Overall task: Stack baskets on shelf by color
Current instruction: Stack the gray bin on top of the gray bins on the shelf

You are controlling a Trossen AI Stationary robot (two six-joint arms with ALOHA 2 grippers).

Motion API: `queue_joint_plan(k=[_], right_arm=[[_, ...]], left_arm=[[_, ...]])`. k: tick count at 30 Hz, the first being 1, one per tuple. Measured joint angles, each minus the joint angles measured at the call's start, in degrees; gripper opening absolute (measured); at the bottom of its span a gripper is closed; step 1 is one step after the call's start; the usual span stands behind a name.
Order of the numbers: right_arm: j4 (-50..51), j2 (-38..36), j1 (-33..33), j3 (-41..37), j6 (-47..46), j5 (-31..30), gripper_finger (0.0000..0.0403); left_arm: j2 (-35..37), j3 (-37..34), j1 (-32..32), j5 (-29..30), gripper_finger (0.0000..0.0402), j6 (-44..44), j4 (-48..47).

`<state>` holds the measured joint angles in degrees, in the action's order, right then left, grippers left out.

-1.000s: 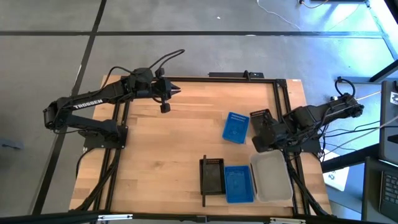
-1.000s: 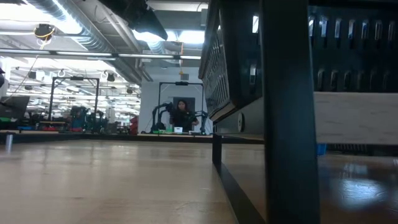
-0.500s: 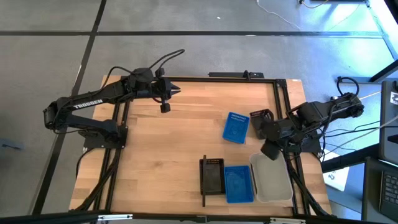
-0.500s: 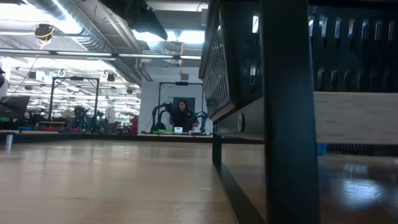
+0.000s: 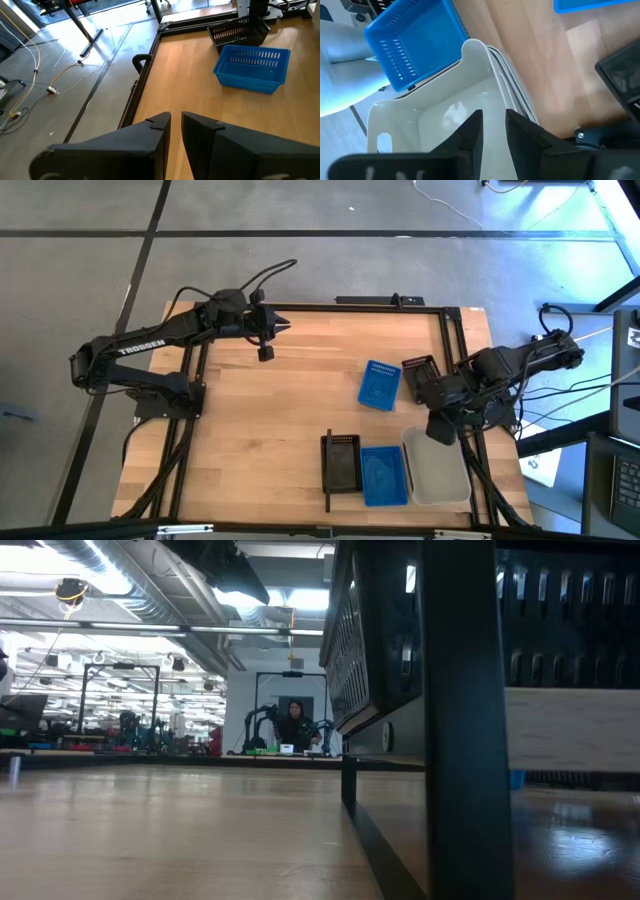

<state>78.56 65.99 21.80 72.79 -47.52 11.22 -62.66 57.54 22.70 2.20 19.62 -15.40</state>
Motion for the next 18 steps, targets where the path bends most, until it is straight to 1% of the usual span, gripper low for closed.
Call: queue_joint_plan(k=[3, 9, 11, 18], right_arm=[[0.15, 0.39, 0.00, 0.00, 0.50, 0.01, 0.0083], [0.70, 2.37, -0.01, 0.00, 3.41, 0.47, 0.0083], [0.84, 3.24, -0.04, 0.02, 5.06, 0.44, 0.0083], [2.65, 6.52, -0.02, 0.00, 10.96, 0.45, 0.0083]], left_arm=[[-0.02, 0.00, 0.01, -0.78, 0.0039, 0.02, 0.00], [-0.02, 0.00, 0.00, -9.66, 0.0039, -0.01, -0.09], [-0.02, 0.00, 0.00, -11.55, 0.0039, -0.03, -0.13], [-0.02, 0.00, 0.00, -12.15, 0.0039, -0.04, -0.12]])
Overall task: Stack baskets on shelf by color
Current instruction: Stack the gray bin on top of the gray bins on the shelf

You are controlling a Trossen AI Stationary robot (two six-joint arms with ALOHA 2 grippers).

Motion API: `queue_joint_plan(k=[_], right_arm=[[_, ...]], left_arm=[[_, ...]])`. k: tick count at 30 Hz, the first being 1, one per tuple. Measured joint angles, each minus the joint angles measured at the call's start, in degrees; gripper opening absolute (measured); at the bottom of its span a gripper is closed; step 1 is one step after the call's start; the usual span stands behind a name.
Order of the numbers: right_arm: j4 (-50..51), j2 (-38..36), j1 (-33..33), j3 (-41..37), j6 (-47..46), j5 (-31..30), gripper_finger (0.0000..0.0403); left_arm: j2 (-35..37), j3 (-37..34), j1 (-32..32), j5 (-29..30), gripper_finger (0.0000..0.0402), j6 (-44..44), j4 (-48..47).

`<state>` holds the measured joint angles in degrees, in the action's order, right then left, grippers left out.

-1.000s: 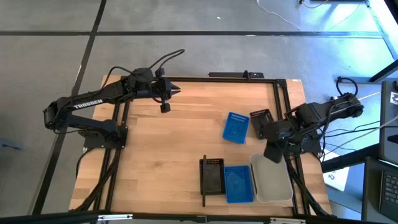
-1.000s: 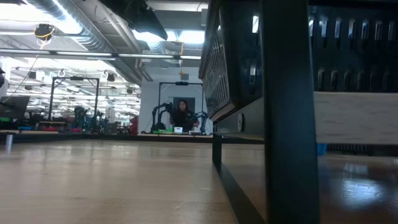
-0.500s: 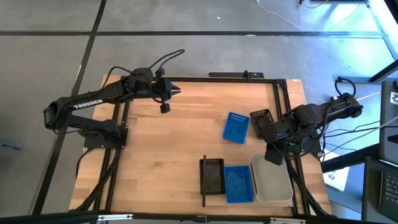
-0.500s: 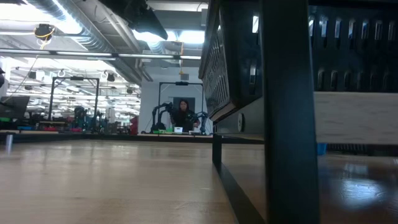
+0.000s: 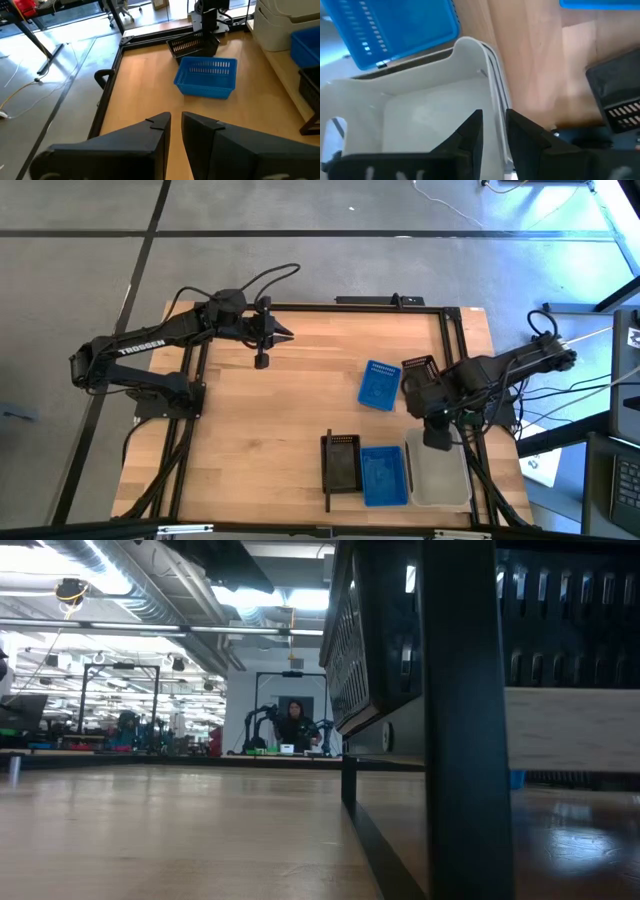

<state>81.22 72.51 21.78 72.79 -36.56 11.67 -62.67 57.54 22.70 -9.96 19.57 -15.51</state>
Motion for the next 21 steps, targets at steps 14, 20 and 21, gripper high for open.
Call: queue_joint_plan(k=[14, 20, 21], right_arm=[[1.42, 1.42, -0.02, 0.00, 1.08, 0.06, 0.0081], [1.26, 1.42, -0.02, 0.00, 0.97, 0.03, 0.0011], [1.11, 1.42, 0.00, 0.00, 0.99, 0.01, 0.0009]], left_arm=[[0.00, 0.00, 0.02, -0.02, 0.0039, -0.09, 0.05], [0.00, 0.00, 0.02, 0.00, 0.0039, -0.11, 0.08], [0.00, 0.00, 0.02, 0.00, 0.0039, -0.11, 0.09]])
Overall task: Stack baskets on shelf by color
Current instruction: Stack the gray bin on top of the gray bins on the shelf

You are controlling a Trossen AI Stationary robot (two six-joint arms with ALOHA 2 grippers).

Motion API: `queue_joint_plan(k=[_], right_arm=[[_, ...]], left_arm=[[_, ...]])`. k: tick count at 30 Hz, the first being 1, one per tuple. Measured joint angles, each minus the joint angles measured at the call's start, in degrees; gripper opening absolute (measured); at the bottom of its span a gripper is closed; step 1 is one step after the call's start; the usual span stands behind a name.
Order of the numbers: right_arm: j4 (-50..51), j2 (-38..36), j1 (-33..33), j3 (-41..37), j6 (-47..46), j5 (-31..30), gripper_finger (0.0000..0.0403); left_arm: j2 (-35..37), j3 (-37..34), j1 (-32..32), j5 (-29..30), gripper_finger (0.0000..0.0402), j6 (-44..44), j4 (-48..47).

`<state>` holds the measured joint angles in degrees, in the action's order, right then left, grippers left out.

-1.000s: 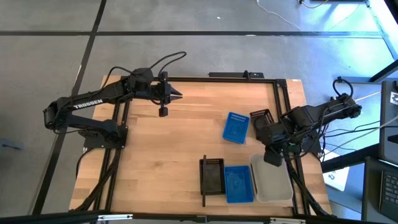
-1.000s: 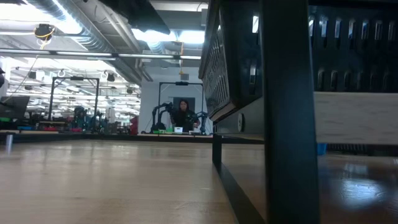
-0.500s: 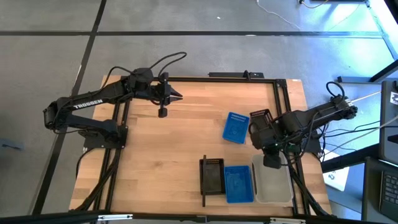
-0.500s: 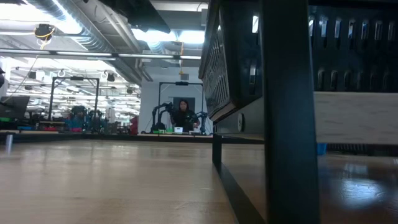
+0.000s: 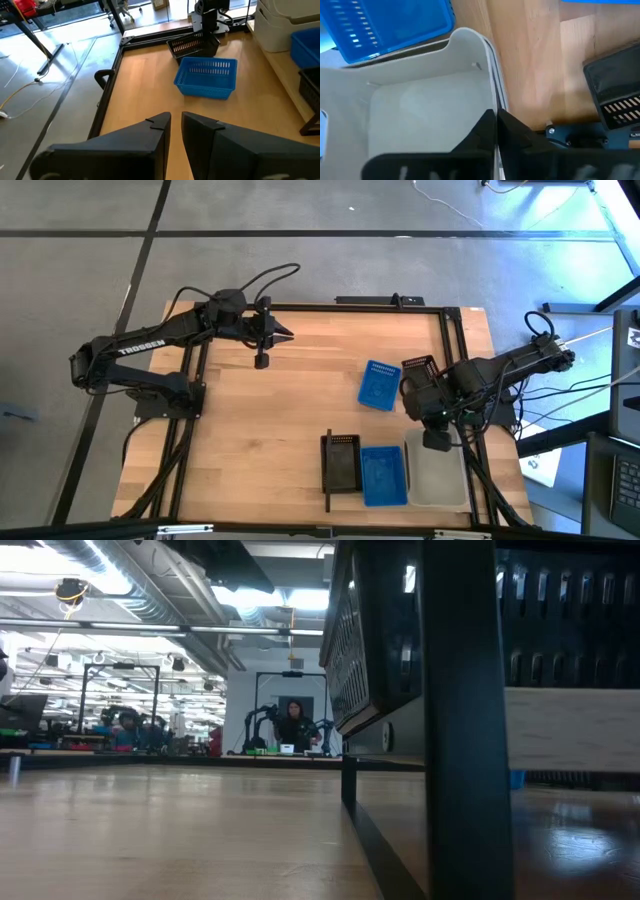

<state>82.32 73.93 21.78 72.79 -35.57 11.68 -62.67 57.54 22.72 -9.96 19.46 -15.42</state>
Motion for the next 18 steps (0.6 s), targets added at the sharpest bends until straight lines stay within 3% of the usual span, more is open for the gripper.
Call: queue_joint_plan(k=[18], right_arm=[[-0.74, -0.09, 0.00, 6.34, -0.11, -2.92, 0.0001]], left_arm=[[0.00, 0.00, 0.00, 0.00, 0.0039, -1.53, 0.05]])
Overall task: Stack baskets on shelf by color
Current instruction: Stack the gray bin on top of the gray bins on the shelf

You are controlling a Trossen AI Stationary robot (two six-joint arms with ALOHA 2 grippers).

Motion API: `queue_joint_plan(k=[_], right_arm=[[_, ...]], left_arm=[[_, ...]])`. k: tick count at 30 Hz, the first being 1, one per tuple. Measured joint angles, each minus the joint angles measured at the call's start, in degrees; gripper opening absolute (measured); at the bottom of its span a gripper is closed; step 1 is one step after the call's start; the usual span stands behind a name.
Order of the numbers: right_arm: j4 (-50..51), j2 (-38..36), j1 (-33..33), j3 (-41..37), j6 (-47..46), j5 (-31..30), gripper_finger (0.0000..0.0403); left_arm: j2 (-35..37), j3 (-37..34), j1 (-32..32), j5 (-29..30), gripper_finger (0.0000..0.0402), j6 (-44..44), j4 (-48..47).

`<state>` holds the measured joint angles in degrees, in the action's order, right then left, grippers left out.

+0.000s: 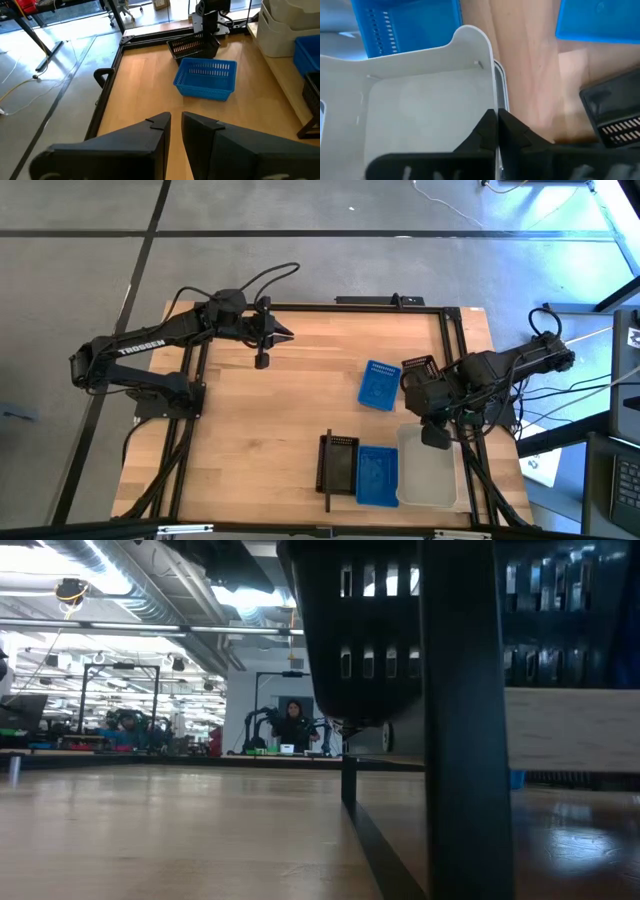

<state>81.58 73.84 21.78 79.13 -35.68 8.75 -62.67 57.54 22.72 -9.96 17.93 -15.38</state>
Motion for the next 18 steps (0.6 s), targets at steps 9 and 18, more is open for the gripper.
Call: queue_joint_plan(k=[9, 18], right_arm=[[-2.95, 0.00, 0.00, -1.42, -0.06, -3.15, 0.0002], [-2.58, 0.02, -0.02, -3.50, -0.20, -2.73, 0.0046]], left_arm=[[0.00, 0.00, 0.00, 0.00, 0.0039, 0.02, 0.00], [0.00, 0.00, 0.00, 0.00, 0.0039, 0.02, 0.00]])
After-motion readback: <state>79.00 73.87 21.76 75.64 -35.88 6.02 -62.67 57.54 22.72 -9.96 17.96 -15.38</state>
